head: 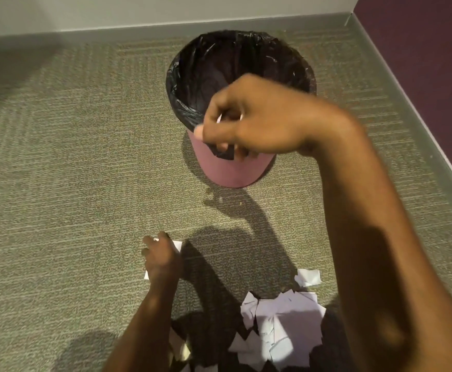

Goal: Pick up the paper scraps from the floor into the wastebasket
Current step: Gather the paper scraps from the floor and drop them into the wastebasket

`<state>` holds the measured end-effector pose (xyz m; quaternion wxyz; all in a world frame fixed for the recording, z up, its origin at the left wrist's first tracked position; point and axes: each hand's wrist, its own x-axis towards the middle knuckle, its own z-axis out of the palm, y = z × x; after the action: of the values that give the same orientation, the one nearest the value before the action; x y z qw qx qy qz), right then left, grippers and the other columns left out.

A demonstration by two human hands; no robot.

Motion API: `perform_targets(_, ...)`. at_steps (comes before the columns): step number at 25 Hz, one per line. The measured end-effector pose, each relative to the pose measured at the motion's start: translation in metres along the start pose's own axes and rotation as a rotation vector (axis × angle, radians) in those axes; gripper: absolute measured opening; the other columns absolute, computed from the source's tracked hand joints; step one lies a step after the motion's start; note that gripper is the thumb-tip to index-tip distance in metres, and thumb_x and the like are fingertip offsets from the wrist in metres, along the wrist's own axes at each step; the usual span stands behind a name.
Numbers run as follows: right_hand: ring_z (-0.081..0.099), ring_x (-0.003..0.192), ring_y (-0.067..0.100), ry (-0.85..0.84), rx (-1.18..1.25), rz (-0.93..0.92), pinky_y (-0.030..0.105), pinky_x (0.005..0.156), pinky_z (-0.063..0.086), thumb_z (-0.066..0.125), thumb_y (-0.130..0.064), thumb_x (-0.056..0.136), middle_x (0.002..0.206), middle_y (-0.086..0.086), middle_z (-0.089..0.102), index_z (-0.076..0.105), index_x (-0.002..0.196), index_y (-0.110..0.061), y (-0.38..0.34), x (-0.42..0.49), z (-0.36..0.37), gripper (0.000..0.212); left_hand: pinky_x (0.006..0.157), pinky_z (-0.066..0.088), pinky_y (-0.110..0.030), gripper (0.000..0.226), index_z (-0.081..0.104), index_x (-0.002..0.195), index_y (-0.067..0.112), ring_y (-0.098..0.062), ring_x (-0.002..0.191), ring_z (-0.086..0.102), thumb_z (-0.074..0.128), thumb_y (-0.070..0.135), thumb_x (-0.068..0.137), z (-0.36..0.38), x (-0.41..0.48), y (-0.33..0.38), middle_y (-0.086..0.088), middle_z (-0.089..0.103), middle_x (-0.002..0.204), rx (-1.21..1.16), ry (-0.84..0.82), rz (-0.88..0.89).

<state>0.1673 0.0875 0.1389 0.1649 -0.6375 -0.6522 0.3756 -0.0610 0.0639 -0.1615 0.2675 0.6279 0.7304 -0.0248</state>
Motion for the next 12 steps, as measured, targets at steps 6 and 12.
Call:
perform_targets(6, 0.074, 0.078, 0.021, -0.275, -0.080, 0.056, 0.035, 0.070, 0.060, 0.061, -0.040, 0.093, 0.085, 0.005, 0.068, 0.065, 0.102, -0.008, 0.008, 0.011, 0.029, 0.034, 0.083, 0.050, -0.045, 0.044, 0.059, 0.109, 0.003, -0.043, 0.099, 0.059, 0.081, 0.020, 0.075, -0.012, 0.010, -0.007, -0.024, 0.050, 0.117, 0.026, -0.127, -0.038)
perform_targets(12, 0.074, 0.076, 0.018, -0.154, 0.006, 0.045, 0.030, 0.068, 0.060, 0.062, -0.040, 0.092, 0.095, 0.010, 0.073, 0.069, 0.100, -0.012, 0.011, 0.002, 0.002, 0.030, 0.067, 0.050, -0.035, 0.031, 0.071, 0.094, -0.001, -0.030, 0.080, 0.064, 0.081, 0.010, 0.067, -0.126, 0.068, 0.023, -0.021, 0.071, 0.100, 0.067, -0.022, -0.087)
